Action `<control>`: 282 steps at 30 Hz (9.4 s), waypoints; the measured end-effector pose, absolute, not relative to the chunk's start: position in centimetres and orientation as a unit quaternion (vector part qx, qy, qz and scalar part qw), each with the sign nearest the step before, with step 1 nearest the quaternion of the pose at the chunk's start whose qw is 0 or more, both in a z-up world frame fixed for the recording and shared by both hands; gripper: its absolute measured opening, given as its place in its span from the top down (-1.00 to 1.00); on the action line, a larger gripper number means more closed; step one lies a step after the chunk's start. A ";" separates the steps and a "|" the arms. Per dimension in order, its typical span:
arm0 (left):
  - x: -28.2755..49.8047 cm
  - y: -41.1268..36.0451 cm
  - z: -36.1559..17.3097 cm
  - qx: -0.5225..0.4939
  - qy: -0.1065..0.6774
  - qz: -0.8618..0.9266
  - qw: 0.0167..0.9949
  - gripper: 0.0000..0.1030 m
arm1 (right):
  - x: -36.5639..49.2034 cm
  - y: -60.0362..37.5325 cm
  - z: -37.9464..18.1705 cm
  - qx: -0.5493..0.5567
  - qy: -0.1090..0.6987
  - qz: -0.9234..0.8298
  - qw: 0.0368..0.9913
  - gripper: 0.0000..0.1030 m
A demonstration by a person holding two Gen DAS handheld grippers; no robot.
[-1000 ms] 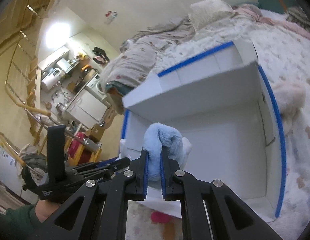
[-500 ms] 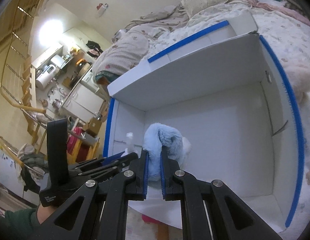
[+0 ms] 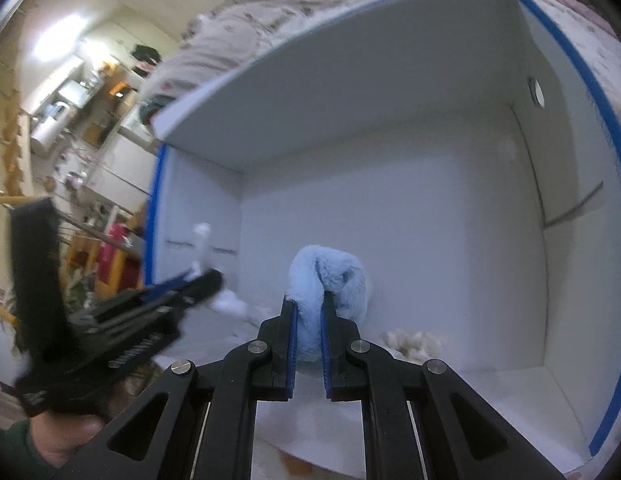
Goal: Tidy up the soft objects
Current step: 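Carry the white cloth with the left tool while the right tool carries the blue plush into the box, then open the left tool to drop the white cloth while the right tool drops the blue plush, then withdraw both open tools from the box toward the items on the sheet, then grasp the pink rubber duck with the left tool while the right tool grasps the tan cone, then carry the pink duck with the left tool while the right tool carries the tan cone into the box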
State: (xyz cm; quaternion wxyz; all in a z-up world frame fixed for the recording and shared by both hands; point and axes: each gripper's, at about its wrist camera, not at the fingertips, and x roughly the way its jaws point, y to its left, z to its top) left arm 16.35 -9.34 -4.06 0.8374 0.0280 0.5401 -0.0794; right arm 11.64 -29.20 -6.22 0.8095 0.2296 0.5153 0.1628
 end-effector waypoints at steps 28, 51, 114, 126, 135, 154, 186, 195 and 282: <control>15.9 -9.8 -4.2 0.035 0.538 -0.093 0.837 0.57 | 11.8 -29.7 -6.6 0.171 0.528 0.090 0.827 0.76; 16.0 -8.8 -2.8 0.012 0.514 -0.062 0.856 -0.38 | 11.5 -30.8 -4.4 0.202 0.471 0.084 0.855 -0.88; 5.3 1.9 -2.5 -0.040 0.508 0.012 0.860 -0.38 | 0.7 -30.1 -5.5 0.198 0.519 0.079 0.828 -1.00; 6.5 1.9 -5.6 -0.065 0.566 0.017 0.822 -0.38 | 1.8 -31.5 -8.8 0.242 0.569 0.029 0.786 -1.00; 6.9 -4.2 -8.4 -0.040 0.607 -0.063 0.791 -0.37 | 2.2 -31.8 -9.6 0.246 0.580 0.029 0.776 -1.00; 7.3 -8.0 -10.9 -0.013 0.642 -0.087 0.762 0.51 | 3.0 -30.5 -10.8 0.228 0.598 0.052 0.767 -1.00; 5.4 3.0 -7.0 -0.054 0.595 0.000 0.802 0.51 | 1.7 -18.3 -10.7 0.061 0.601 0.216 0.767 0.88; 5.3 2.7 -7.3 -0.035 0.596 0.015 0.802 0.51 | 1.5 -19.4 -9.9 0.068 0.594 0.213 0.772 0.88; 15.4 -10.5 -4.7 0.041 0.520 -0.079 0.849 0.51 | 11.8 -28.3 -6.3 0.189 0.536 0.154 0.808 0.86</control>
